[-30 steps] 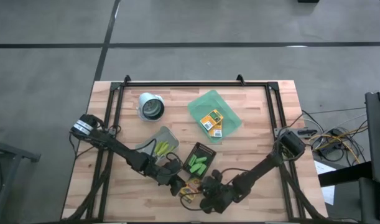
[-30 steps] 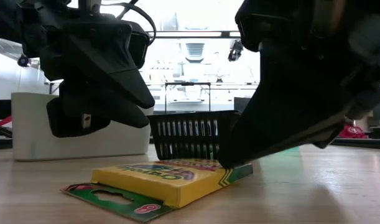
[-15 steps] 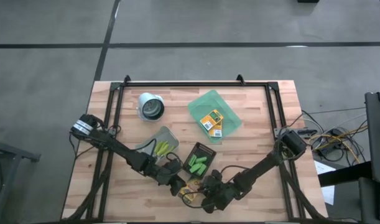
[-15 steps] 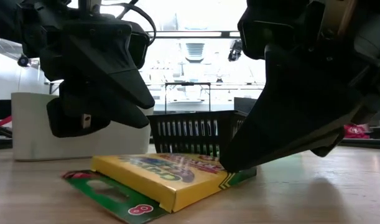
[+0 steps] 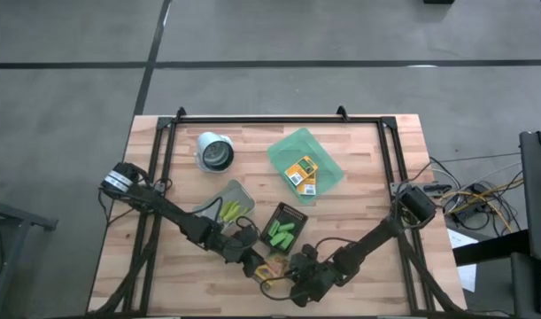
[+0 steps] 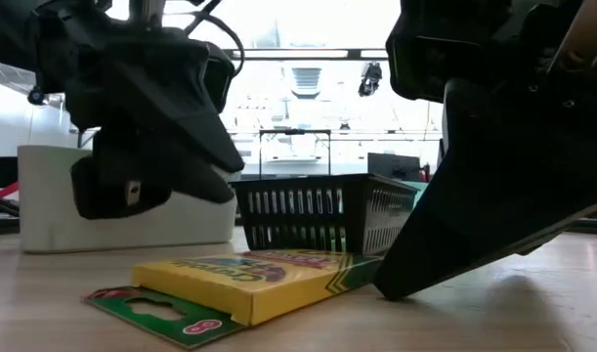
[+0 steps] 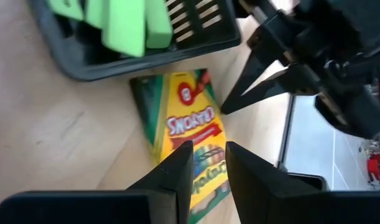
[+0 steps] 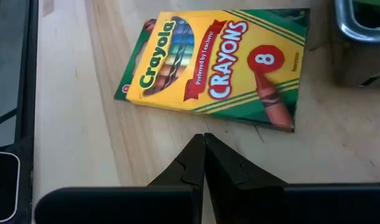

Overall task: Pick & Place School Supplies
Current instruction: Put the crayon box into the light green bin

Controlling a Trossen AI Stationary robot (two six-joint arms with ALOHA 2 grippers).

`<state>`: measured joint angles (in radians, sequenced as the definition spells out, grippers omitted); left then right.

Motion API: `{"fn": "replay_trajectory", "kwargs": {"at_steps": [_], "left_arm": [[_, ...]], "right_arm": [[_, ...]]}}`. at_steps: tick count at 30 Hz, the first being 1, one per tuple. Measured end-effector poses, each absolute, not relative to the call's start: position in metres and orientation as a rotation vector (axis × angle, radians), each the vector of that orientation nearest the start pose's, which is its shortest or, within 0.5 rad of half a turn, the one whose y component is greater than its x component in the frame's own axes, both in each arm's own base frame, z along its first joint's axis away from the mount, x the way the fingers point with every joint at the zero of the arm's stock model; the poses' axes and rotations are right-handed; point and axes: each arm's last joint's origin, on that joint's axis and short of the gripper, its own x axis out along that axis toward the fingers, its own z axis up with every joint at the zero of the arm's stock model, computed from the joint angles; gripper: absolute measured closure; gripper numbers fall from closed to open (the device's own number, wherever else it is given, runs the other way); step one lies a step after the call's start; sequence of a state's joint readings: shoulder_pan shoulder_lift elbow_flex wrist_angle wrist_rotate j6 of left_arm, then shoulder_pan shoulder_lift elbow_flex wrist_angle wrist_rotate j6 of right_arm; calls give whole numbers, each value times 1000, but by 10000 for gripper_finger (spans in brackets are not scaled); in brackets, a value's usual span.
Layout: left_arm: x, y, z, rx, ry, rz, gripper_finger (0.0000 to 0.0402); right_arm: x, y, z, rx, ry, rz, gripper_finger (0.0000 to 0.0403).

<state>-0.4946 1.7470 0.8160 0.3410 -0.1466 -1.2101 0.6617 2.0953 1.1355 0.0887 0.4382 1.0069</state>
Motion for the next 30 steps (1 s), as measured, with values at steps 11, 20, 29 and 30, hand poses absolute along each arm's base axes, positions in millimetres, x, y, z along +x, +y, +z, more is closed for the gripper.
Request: {"fn": "replay_trajectory", "kwargs": {"at_steps": [11, 20, 29, 30], "left_arm": [[304, -158, 152, -979, 655, 32, 303], [316, -165, 130, -1032, 685, -17, 303], [314, -159, 135, -1006, 703, 7, 303], [313, -158, 133, -1001, 727, 20, 303]], "right_arm": [[326, 238, 94, 508, 735, -179, 394], [330, 240, 97, 483, 683, -137, 394], [330, 243, 99, 490, 667, -128, 394], [330, 243, 99, 490, 665, -128, 394]]}}
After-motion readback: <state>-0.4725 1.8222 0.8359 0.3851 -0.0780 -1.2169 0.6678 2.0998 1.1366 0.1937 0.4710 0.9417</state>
